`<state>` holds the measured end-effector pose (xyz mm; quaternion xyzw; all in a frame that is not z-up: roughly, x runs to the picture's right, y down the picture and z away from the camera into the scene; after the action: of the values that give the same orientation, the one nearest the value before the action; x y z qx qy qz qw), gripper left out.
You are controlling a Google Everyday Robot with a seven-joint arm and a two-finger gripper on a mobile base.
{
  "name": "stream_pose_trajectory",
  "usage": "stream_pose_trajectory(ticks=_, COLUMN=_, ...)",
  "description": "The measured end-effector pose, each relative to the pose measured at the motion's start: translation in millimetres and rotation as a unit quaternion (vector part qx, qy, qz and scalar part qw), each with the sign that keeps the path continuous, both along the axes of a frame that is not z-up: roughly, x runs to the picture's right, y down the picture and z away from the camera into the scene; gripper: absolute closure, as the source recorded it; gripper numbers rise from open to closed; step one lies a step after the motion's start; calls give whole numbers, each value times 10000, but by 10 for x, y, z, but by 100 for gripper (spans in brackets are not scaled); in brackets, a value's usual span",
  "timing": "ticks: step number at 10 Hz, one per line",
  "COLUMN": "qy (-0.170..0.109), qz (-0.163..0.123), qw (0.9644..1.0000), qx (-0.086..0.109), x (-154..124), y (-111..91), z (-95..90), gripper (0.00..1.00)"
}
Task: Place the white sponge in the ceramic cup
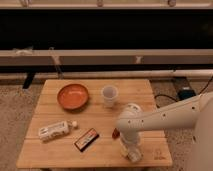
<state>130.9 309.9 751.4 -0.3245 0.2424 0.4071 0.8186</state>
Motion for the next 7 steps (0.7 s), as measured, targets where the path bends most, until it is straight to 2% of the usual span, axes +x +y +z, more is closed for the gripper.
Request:
stream_pose_trajectory(ticks=4, qy=-402, qz=-8, qw=9992, qx=-6, x=-121, y=-141, z=-156, gripper=95)
stream_pose_trajectory(ticks=6, qy=-583, qz=32, qw=9982, qx=114, x=-181, y=-372, z=-337, gripper=100)
stream_pose_trajectory(ticks=7, qy=-705, qz=57, qw=9972, qx=241, x=-226, y=-597, z=-463, gripper=100)
